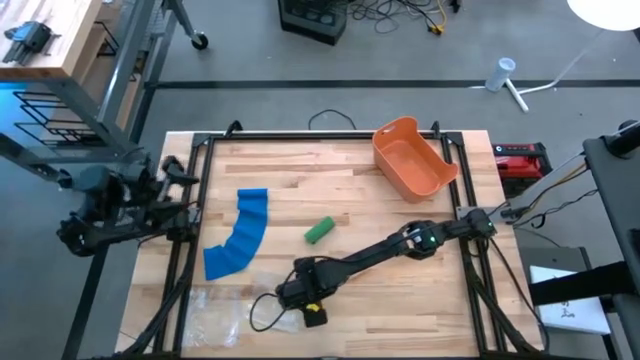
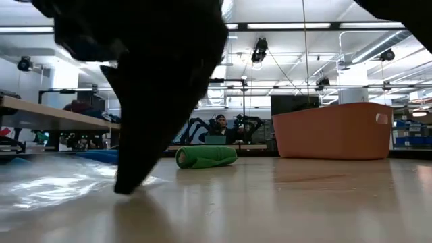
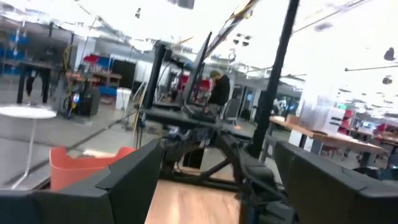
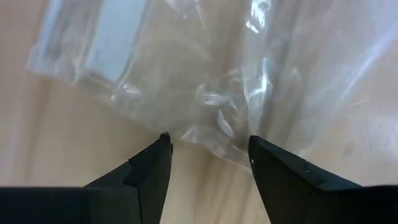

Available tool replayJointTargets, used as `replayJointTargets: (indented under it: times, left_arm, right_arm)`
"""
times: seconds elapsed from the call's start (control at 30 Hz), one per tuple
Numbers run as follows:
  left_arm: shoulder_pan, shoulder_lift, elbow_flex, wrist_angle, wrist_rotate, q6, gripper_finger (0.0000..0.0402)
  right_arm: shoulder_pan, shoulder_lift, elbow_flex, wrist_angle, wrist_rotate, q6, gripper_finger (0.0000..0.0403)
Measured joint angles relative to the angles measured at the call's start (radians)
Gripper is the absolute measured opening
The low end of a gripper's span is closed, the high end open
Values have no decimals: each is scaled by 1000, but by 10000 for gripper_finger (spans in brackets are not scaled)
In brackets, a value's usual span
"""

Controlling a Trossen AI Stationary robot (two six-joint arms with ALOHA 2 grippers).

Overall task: Roll bandage
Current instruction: Open the right transparent zip bag

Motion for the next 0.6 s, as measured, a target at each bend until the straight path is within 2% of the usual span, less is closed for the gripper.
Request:
replayJointTargets:
  times: [0.13, 0.23, 0.3, 0.4, 0.43, 0.47, 0.6]
  left_arm:
    - [0, 27, -138, 272, 13, -39, 313]
    - [-1, 0, -316, 399, 27, -91, 317]
    - [-1, -3, -444, 607, 29, -152, 319]
    - [-2, 16, -621, 1013, 47, -230, 320]
    - [-2, 30, -612, 1048, 48, -208, 320]
    - [-2, 32, -602, 1014, 48, -173, 320]
    - [-2, 53, -598, 987, 26, -95, 320]
  right_arm:
    - [5, -51, -1, 54, 21, 94, 200]
    - [9, -65, 1, 103, 48, 159, 199]
    - [18, -68, 0, 109, 72, 192, 199]
    - [43, -75, 0, 121, 97, 251, 199]
    - [52, -77, 0, 121, 108, 268, 199]
    - [62, -78, 0, 134, 130, 283, 199]
    - [83, -30, -10, 286, 293, 351, 199]
